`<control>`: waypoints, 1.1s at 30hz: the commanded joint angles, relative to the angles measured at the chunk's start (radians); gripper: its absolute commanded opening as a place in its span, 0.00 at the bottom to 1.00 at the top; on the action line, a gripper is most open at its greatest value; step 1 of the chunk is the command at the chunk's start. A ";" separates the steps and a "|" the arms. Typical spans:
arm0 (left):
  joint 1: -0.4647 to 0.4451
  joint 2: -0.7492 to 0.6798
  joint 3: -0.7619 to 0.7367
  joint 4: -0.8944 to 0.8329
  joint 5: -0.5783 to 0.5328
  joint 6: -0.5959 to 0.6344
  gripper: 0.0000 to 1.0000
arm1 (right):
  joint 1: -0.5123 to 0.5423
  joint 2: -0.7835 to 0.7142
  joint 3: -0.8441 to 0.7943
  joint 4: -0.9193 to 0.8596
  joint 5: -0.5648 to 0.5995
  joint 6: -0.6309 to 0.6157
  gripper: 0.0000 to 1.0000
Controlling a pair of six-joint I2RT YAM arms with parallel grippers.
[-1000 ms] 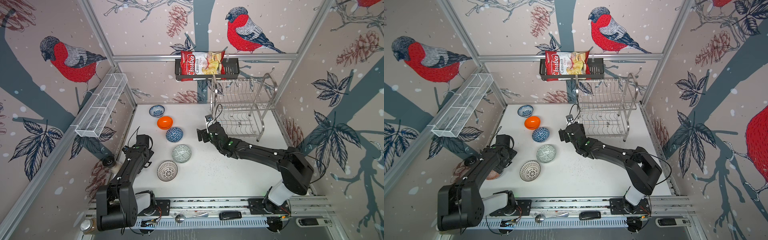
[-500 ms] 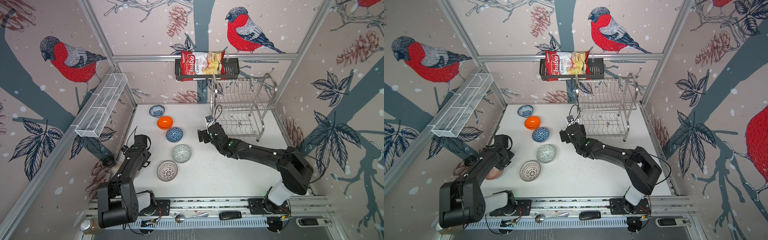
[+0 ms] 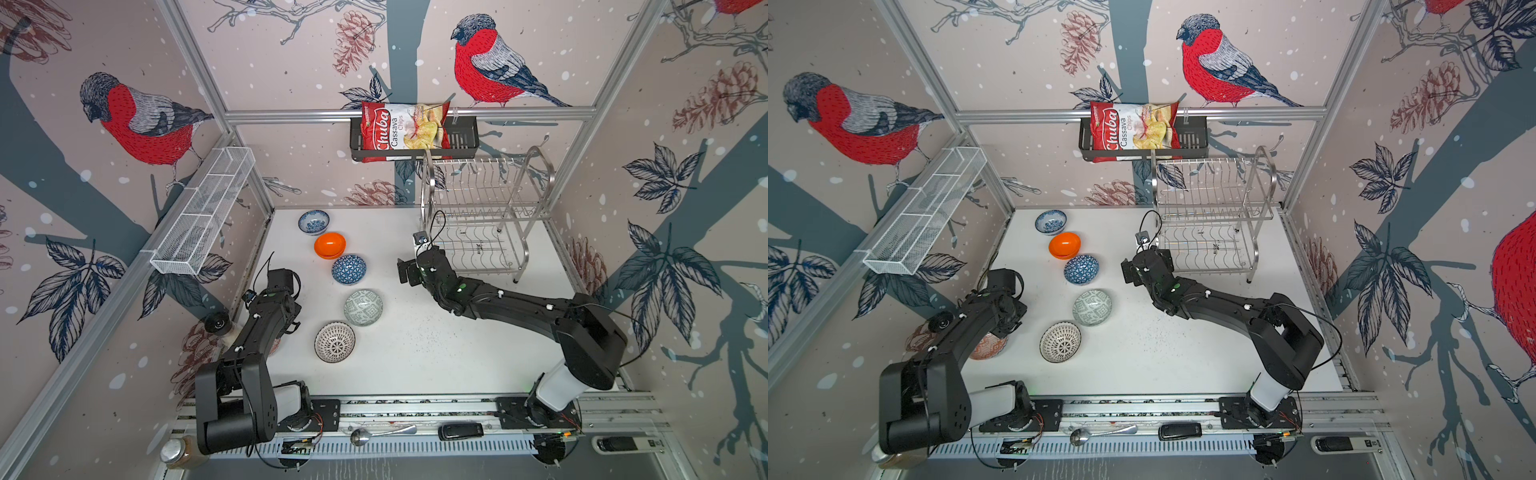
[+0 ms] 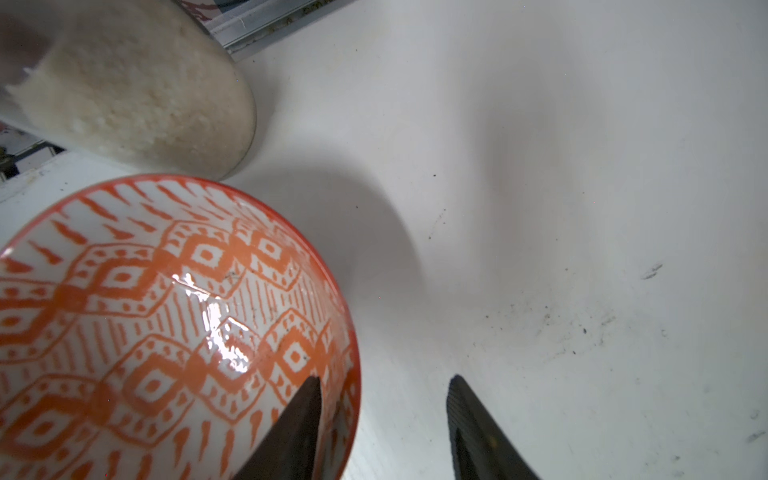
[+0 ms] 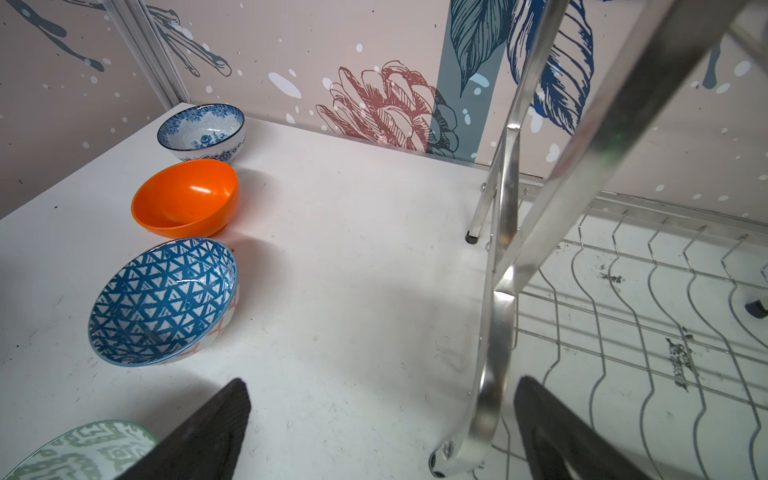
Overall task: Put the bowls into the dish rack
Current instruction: 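Grasp the orange-red patterned bowl's rim with the left gripper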
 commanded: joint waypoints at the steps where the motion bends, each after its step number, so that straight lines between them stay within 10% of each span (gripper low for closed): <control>1: 0.004 0.006 0.002 0.000 -0.006 -0.003 0.51 | -0.001 -0.014 -0.012 0.037 0.020 -0.002 1.00; 33: 0.005 0.002 0.001 0.073 0.209 0.074 0.19 | -0.014 -0.071 -0.091 0.115 0.097 0.030 1.00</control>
